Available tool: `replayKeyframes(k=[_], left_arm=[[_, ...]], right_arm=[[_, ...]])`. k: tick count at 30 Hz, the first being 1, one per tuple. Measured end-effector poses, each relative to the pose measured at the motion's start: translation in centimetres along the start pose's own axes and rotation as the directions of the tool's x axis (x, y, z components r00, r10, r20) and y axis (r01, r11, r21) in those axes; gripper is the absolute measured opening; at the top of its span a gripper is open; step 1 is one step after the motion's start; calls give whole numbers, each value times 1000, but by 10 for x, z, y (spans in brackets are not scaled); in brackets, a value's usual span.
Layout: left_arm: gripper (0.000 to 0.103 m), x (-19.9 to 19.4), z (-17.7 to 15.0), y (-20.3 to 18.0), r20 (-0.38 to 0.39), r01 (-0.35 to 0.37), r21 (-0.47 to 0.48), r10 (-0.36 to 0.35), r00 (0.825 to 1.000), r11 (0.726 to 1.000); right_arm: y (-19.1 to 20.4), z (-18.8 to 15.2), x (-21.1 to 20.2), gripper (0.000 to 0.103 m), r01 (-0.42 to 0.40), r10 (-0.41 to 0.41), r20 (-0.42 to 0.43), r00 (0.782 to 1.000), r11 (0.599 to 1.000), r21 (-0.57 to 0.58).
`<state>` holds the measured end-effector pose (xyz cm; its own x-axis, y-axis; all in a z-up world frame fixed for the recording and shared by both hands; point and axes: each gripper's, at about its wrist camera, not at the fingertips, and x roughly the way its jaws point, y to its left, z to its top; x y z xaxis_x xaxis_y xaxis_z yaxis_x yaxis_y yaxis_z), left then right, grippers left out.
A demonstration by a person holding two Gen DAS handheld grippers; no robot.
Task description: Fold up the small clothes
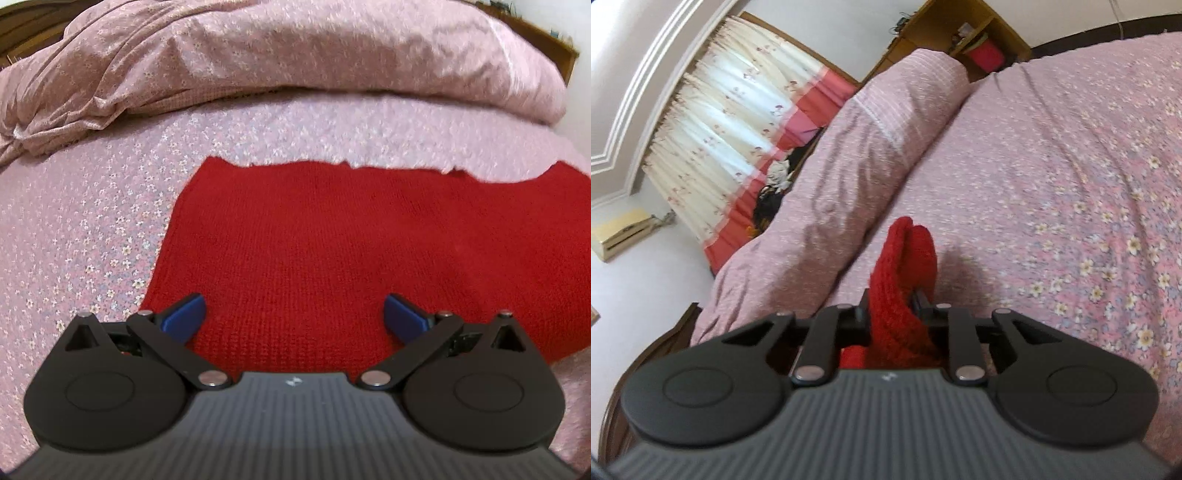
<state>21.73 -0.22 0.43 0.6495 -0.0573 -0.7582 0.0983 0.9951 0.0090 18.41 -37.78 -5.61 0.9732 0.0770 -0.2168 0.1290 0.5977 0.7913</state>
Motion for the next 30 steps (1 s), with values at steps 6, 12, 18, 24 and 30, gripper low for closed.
replayKeyframes(k=[6, 12, 18, 24, 30], left_arm=[[103, 2, -6, 1, -6, 9, 36, -8, 1000, 999], [103, -17, 1, 36, -4, 41, -53, -42, 999, 998], [103, -29, 1, 83, -23, 10, -132, -13, 1000, 991], [103, -35, -2, 115, -24, -21, -159, 18, 1000, 987], [103, -41, -6, 133, -22, -16, -175, 13, 1000, 984]], right_arm=[[19, 3, -5, 22, -54, 53, -5, 999, 998, -17], [53, 2, -3, 21, -85, 82, -26, 996, 988, -125], [80, -8, 1, 21, -140, 136, -42, 990, 979, -149], [110, -22, 2, 21, -176, 167, -60, 984, 963, -202], [133, -36, 9, 17, -197, 185, -76, 980, 955, -221]])
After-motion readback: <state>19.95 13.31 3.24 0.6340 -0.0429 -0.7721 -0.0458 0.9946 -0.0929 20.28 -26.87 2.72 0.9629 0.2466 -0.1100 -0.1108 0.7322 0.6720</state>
